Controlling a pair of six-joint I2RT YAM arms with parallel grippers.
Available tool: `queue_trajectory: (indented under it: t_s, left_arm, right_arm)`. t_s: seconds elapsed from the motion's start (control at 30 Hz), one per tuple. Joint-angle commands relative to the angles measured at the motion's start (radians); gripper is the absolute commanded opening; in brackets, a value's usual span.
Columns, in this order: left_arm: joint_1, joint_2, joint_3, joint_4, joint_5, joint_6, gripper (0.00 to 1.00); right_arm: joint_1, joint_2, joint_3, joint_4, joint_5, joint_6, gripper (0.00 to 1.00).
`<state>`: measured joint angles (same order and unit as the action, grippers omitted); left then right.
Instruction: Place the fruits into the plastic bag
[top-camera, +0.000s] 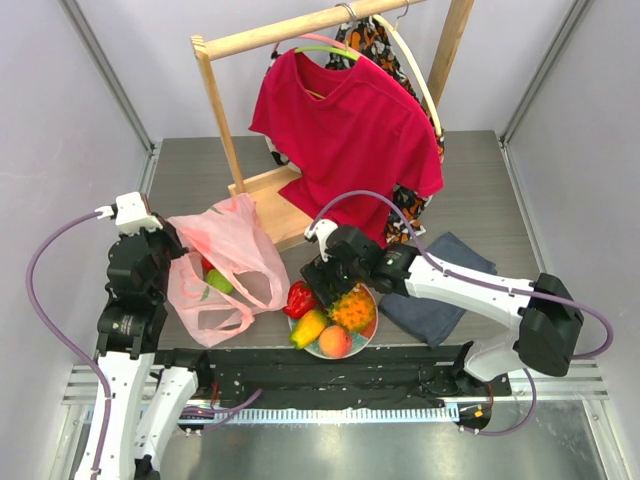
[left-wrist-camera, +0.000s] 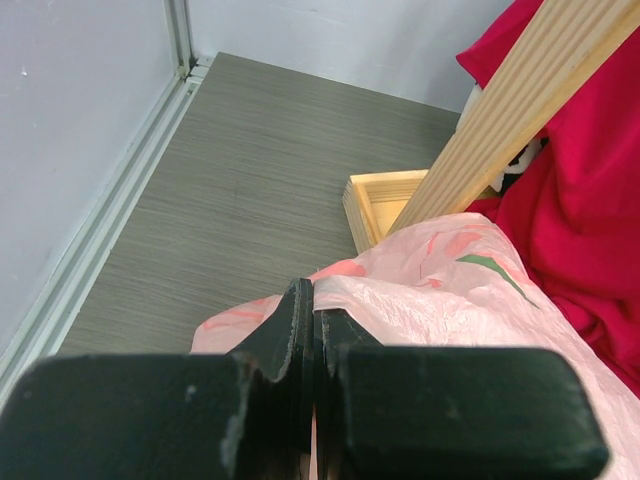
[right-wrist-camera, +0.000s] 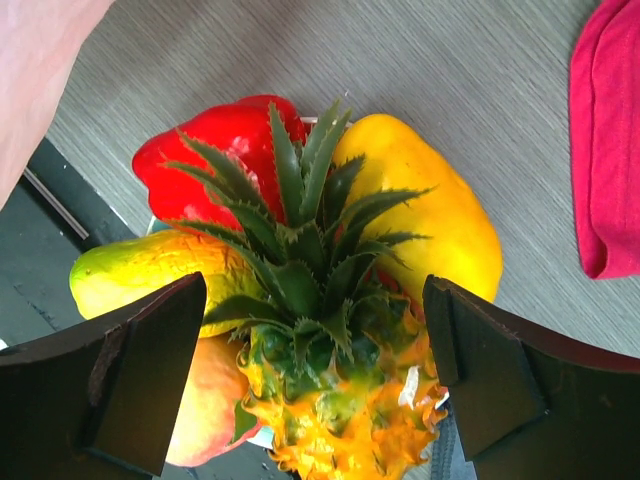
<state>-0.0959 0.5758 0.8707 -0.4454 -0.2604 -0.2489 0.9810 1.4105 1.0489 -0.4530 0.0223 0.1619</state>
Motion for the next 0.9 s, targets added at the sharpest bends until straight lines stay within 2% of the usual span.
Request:
queue_trajectory:
  t_s: [0.0,0.33,0.53,0.87]
  left_arm:
    - [0.008,0.004,0.007,0.04,0.018,0.013,0.0]
    - [0.013,0.001,0.005,0.04,0.026,0.01,0.0]
    - [0.013,0.002,0.005,0.042,0.033,0.008,0.0]
    - [0.015,0.001,0.004,0.043,0.038,0.008,0.0]
  right_arm:
    - [0.007,0.033,0.057,0.05,0.002,-0.01,0.99]
    - [0.012,0.085,0.082,0.054,0.021,-0.009,0.95]
    - [0.012,0.094,0.082,0.063,0.013,-0.004,0.77]
    - [0.012,0.056,0.071,0.027,0.085,-0.004,0.43]
